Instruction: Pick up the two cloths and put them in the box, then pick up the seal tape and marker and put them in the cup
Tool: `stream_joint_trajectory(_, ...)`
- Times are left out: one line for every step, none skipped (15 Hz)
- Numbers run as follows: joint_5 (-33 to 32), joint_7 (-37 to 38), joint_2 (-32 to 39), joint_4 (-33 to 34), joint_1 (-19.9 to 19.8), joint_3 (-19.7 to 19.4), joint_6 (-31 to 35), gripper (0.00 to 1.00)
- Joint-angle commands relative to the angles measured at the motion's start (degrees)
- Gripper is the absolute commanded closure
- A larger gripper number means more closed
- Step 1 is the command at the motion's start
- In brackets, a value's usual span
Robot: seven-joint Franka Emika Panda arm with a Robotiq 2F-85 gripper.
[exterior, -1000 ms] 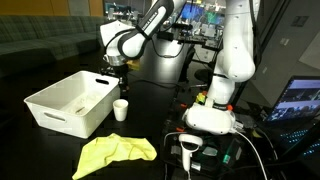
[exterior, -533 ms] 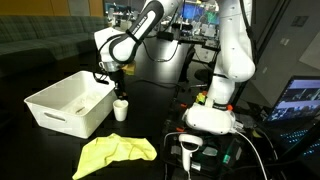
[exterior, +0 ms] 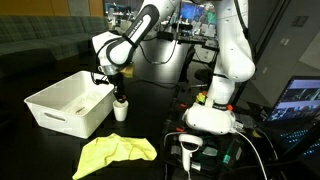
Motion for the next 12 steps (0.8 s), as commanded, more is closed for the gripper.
stream_joint_trajectory(1.05, -0.79, 1.27, 2.55, -0.14, 0.31, -1.6, 0.75)
stream_joint_trajectory(0.97, -0.6, 1.32, 2.6, -0.1, 0.24, -1.55, 0.75)
stream_joint_trajectory(0.83, -0.38, 1.39, 2.6, -0.05, 0.14, -1.29, 0.75)
stream_joint_trajectory(0.89, -0.22, 1.38, 2.54, -0.09, 0.08, -1.18, 0.75)
stream_joint_trajectory(0.89, -0.14, 1.35, 2.46, -0.12, 0.05, -1.01, 0.75)
stream_joint_trajectory(0.89, 0.09, 1.29, 2.36, -0.14, -0.04, -0.85, 0.75)
stream_joint_trajectory(0.94, 0.26, 1.22, 2.28, -0.18, -0.09, -0.71, 0.53)
stream_joint_trajectory(0.78, 0.4, 1.11, 2.15, -0.17, -0.19, -0.6, 0.25)
stream_joint_trajectory(0.79, 0.54, 1.01, 2.02, -0.2, -0.25, -0.45, 0.24)
stream_joint_trajectory(0.69, 0.75, 0.9, 1.88, -0.18, -0.36, -0.28, 0.19)
stream_joint_trajectory(0.6, 0.83, 0.73, 1.69, -0.19, -0.45, -0.15, 0.11)
stream_joint_trajectory(0.62, 0.84, 0.56, 1.49, -0.25, -0.5, 0.1, 0.04)
